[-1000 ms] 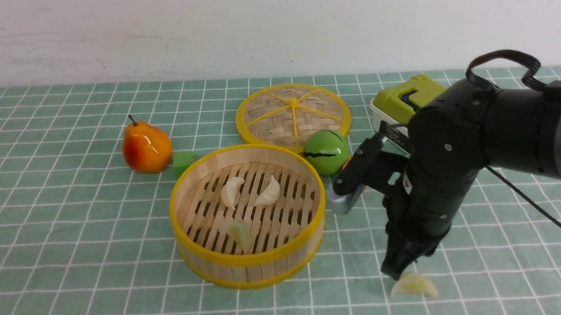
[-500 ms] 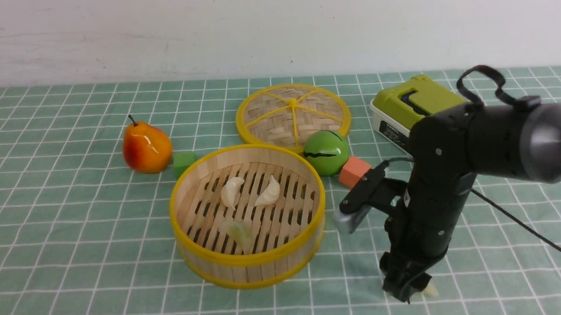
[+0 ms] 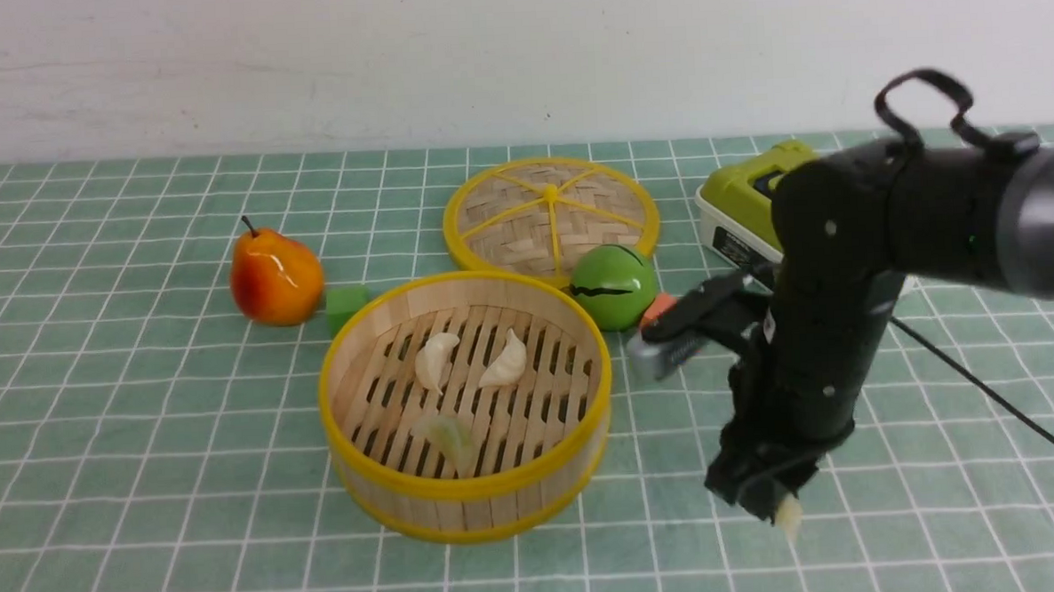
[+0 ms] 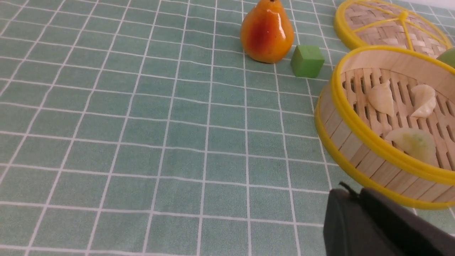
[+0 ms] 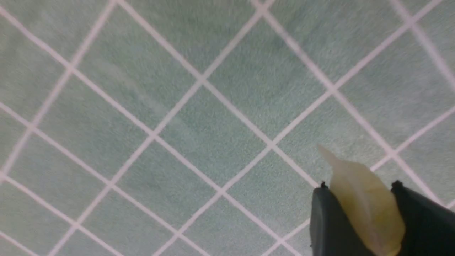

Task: Put the dumplings into the steamer on the table with the blue tablecloth.
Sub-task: 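Place the dumpling in the bamboo steamer basket with the right gripper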

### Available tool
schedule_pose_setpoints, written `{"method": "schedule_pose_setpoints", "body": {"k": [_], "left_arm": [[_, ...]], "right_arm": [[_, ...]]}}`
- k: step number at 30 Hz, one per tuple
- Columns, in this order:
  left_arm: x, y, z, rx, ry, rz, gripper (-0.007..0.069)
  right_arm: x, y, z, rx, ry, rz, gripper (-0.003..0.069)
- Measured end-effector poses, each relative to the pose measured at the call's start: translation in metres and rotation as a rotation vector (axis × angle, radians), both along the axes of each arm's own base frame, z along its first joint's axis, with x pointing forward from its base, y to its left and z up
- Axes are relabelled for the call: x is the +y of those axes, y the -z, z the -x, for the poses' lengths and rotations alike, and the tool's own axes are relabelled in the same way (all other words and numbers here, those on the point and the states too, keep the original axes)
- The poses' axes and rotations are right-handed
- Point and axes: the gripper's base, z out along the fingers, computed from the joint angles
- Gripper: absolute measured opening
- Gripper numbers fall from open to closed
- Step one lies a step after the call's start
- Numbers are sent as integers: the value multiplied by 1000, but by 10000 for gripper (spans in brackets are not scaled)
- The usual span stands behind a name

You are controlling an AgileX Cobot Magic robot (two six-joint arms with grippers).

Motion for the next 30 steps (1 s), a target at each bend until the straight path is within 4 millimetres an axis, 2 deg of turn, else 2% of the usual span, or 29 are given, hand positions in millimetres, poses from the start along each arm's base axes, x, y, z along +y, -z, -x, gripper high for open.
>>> {"method": "schedule_pose_setpoints", "body": {"k": [2,3,4,5,8,9,10,11,13,16,19,22,26,27,30], "left_arm": [[0,0,0,-3,2,1,38],[0,0,0,-3,2,1,38],[0,0,0,-5,2,2,38],[0,-1,0,-6,3,2,38],[0,-1,0,-7,3,2,38],[0,-1,0,-7,3,2,38],[0,-1,0,-7,3,2,38],[0,-1,0,-7,3,2,39],[0,-1,0,-6,3,2,42],[0,-1,0,-6,3,2,48],[0,-1,0,-6,3,3,51],[0,-1,0,-6,2,4,56],[0,-1,0,-6,1,6,57],[0,-1,0,-6,1,6,59],[-1,-1,0,-10,4,7,59]], "right_arm": [[10,-27,-5,-50,60,-110,210],[10,-27,-5,-50,60,-110,210],[22,-45,-10,-100,92,-209,210],[32,-53,-12,-129,99,-269,210],[55,-60,-17,-193,107,-360,210],[69,-56,-21,-213,114,-393,210],[75,-52,-24,-215,120,-401,210],[89,-36,-31,-208,138,-409,210],[100,-11,-41,-179,177,-390,210],[105,20,-51,-136,237,-351,210],[107,41,-56,-103,278,-321,210],[108,41,-58,-105,288,-327,237],[108,41,-58,-103,292,-327,320],[108,40,-58,-99,290,-326,363],[110,31,-59,-90,282,-327,437]]}}
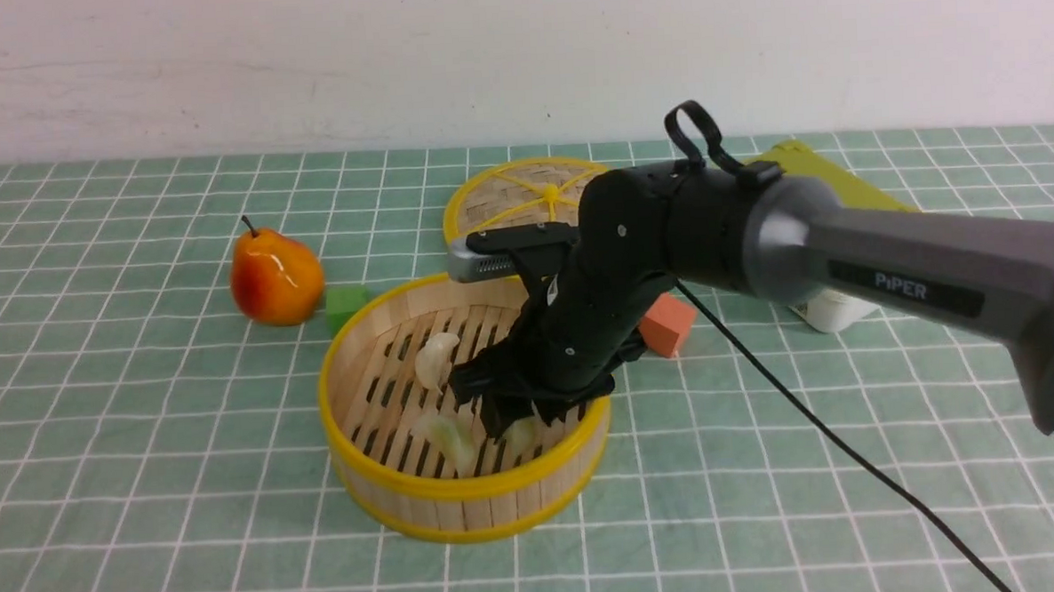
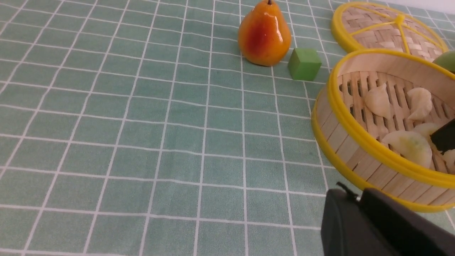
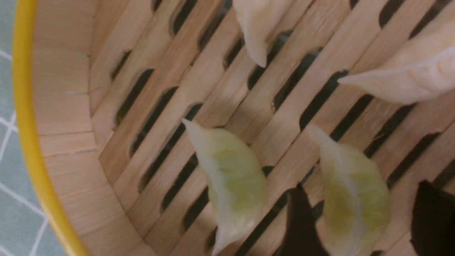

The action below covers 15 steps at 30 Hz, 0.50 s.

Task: Put the dumplings into the steamer on the table with the blue tablecloth.

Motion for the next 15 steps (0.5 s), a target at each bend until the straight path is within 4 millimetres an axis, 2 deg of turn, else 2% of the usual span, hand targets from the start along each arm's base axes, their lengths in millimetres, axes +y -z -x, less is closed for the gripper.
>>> {"method": "schedule_pose_setpoints", "body": {"k": [3,6,7,9,11,13,14,15], "left_arm": [[-1,-1,0,-14,6,2,63],[-1,-2,-1,-18,8,1,68],[-1,-2,-1,-18,8,1,69],[-1,-2,-1,-18,8,1,71],[-1,-2,-1,-18,8,1,74],[-1,-2,-1,-18,8,0,75],[-1,-2,-1,-18,8,0,76],[-1,-2,-1,-18,8,0,77]], "right_arm": [[-1,-23,2,-21,-20,0,470],[-12,-66,10,-104,-45,19,454],[-13,-70,11,-117,-48,28,450],[-34,-123,27,-252,-52,69,384],[-61,-173,48,-402,-23,108,286],[-88,-210,75,-515,23,128,189],[-94,-212,81,-528,32,136,156],[-117,-231,105,-602,73,142,70]]}}
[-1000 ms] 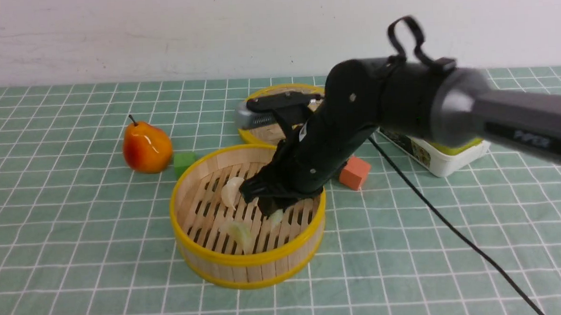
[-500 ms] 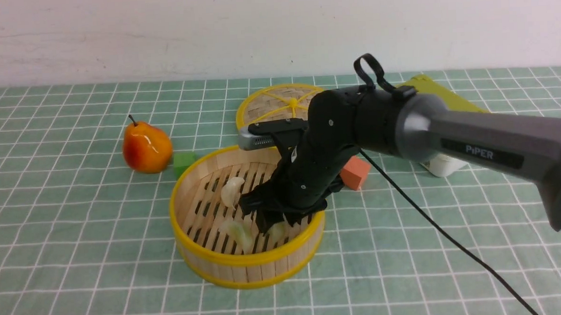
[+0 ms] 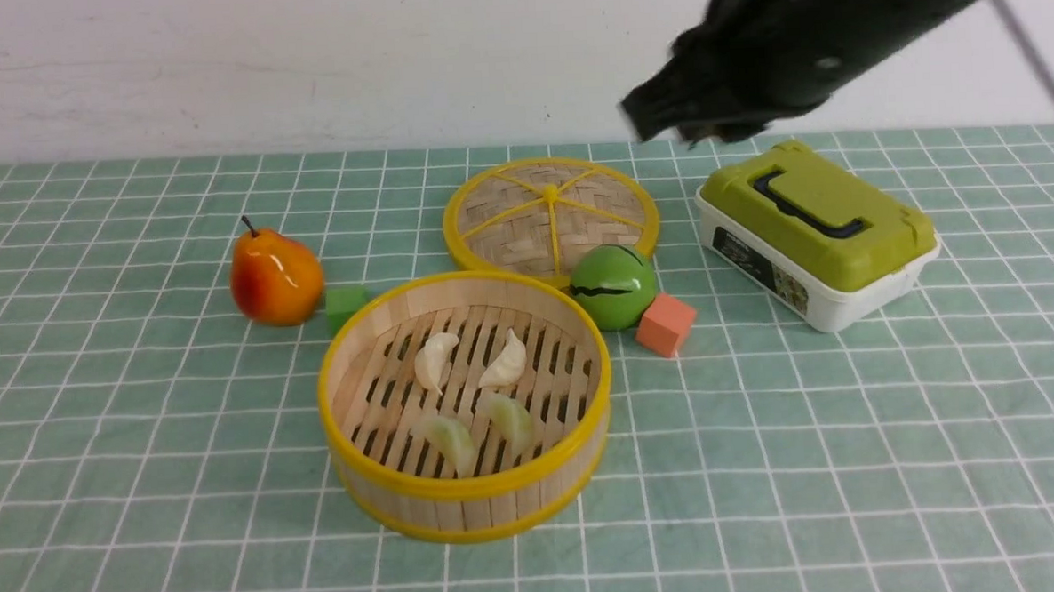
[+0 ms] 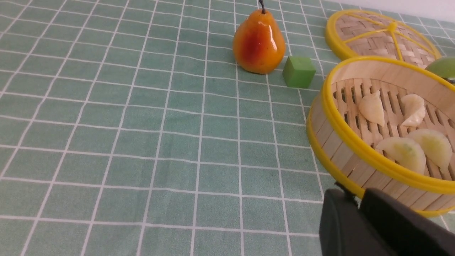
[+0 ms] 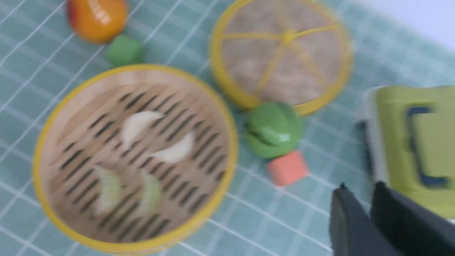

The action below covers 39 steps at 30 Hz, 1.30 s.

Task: Put the dumplings into the steamer on the table with the blue tablecloth.

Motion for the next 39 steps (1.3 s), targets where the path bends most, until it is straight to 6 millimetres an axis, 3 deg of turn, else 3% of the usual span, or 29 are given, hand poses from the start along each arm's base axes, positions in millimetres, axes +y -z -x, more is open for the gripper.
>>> {"method": "schedule_pose_setpoints", "body": {"k": [3,6,9,11,14,20,32,39], "left_arm": [[0,0,0,0,0,0,80],[0,0,0,0,0,0,83],[0,0,0,0,0,0,91],[0,0,0,0,0,0,92],[0,0,0,0,0,0,92],[0,0,0,0,0,0,101],[0,0,0,1,0,0,110],[0,0,0,1,0,0,116]], "right_arm": [[-31,-1,36,-65,49,-24,-9],[-58,12,74,-136,66,-87,-20],[-82,67,116,-219,32,-178,-20],[-86,83,126,-242,13,-208,-20],[-101,137,160,-310,-65,-309,-19],[-121,172,185,-249,31,-430,-13],[-139,177,194,-267,125,-358,-8],[-155,180,205,-486,158,-319,-8]]}}
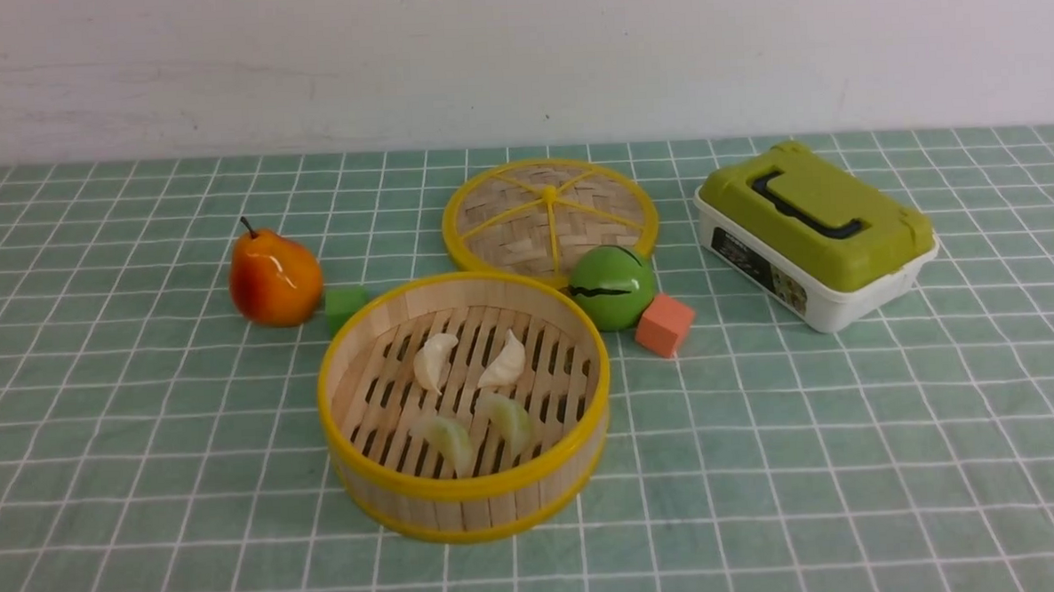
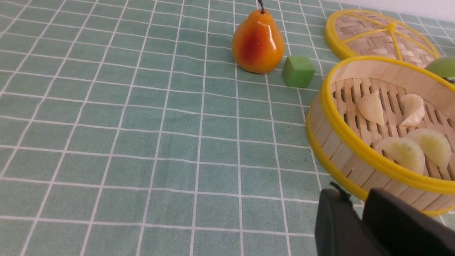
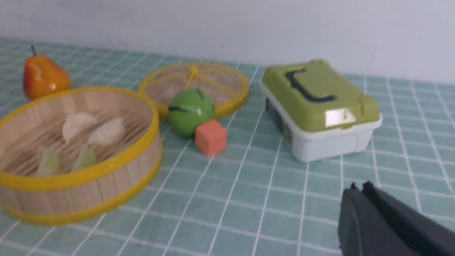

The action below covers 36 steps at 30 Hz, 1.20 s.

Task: Put the dumplings into the steamer on the table with the blue tablecloth.

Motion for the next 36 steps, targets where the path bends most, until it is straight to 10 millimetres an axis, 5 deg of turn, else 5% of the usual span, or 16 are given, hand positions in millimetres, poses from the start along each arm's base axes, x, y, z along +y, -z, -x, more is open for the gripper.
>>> {"method": "schedule_pose_setpoints", "body": {"k": [5,15,36], "left_arm": [[0,0,0,-1,0,0,123],[0,0,0,0,0,0,132],[0,0,0,0,0,0,159]], "right_arm": [[-11,14,17,-101,98,-83,-7],[-8,68,13,51,179,35,-4],[-8,79,17,213,209,-39,0]]}}
